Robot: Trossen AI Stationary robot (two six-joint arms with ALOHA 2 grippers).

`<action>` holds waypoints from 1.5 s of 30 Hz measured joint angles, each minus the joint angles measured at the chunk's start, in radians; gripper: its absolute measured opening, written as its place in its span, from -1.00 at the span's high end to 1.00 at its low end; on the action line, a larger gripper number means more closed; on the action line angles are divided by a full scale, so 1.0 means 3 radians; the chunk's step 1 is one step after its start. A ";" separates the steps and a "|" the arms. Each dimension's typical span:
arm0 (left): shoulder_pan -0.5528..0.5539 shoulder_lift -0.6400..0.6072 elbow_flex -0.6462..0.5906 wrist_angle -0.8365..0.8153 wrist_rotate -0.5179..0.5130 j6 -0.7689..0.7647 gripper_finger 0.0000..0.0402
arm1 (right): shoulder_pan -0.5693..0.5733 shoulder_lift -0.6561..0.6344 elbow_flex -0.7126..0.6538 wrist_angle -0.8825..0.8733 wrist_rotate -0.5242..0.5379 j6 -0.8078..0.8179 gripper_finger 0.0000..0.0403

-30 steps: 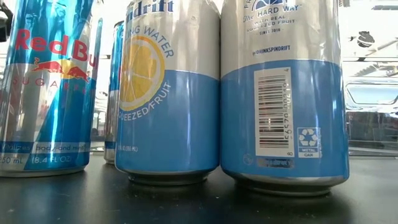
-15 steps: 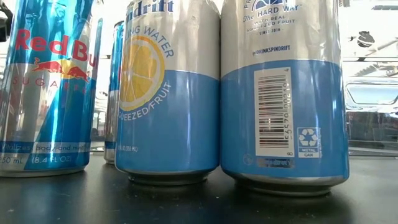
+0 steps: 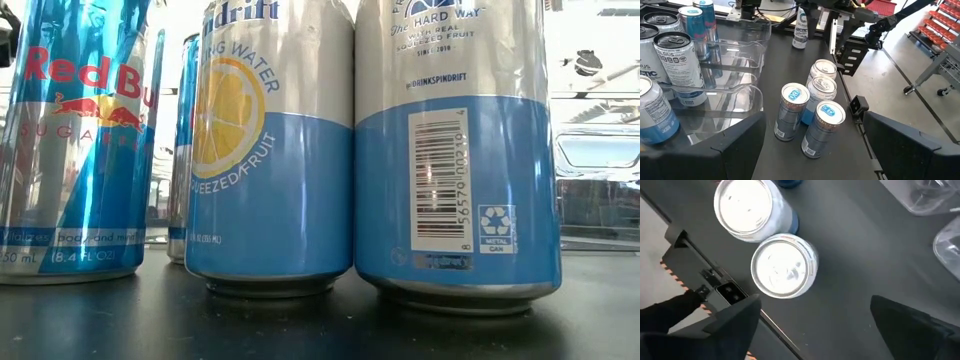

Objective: Sort soda cans
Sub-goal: Put the right blue-white soda can into the left transparent bin

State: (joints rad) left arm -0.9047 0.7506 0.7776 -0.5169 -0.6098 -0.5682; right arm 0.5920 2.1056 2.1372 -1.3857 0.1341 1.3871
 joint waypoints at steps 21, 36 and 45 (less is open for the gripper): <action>0.0001 0.0003 0.0000 0.0032 0.0023 -0.0002 -0.70 | 0.0281 0.0271 0.0001 0.0431 0.0194 -0.0204 -0.97; 0.0001 0.0003 0.0001 0.0027 0.0024 -0.0001 -0.70 | 0.0213 0.0488 -0.0001 0.0446 0.0703 -0.0419 -0.97; 0.0001 0.0003 0.0001 0.0022 0.0024 -0.0001 -0.70 | 0.0129 0.0553 -0.0001 0.0555 0.0430 -0.0646 -0.97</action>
State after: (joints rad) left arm -0.9043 0.7513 0.7780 -0.5102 -0.6025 -0.5686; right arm 0.6307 2.2715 2.1368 -1.2191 0.2632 1.1933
